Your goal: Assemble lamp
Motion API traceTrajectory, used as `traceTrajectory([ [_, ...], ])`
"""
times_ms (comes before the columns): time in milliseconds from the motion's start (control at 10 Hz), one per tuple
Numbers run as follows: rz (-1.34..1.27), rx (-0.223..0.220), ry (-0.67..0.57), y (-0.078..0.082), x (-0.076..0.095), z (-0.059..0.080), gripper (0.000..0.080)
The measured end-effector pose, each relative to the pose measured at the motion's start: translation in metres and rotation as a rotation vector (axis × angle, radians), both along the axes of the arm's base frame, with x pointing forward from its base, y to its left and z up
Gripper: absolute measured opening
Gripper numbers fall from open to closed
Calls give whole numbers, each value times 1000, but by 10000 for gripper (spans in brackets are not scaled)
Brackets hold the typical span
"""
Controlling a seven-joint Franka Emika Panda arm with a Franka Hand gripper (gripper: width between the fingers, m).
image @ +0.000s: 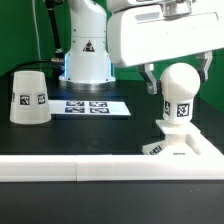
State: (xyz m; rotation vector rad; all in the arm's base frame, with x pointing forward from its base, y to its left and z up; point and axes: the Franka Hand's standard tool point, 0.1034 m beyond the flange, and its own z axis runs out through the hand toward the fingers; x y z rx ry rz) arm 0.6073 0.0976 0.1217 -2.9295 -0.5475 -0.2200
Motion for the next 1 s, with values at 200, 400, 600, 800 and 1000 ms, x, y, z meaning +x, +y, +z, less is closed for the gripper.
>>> traceTrajectory([
  [200, 151, -27, -28, -4, 0, -1, 699],
  [400, 252, -46, -45, -6, 0, -1, 699],
  [600, 575, -116, -90, -8, 3, -1, 699],
  [800, 807, -166, -88, -1, 6, -3, 699],
  [1000, 1137, -239, -75, 3, 14, -9, 699],
])
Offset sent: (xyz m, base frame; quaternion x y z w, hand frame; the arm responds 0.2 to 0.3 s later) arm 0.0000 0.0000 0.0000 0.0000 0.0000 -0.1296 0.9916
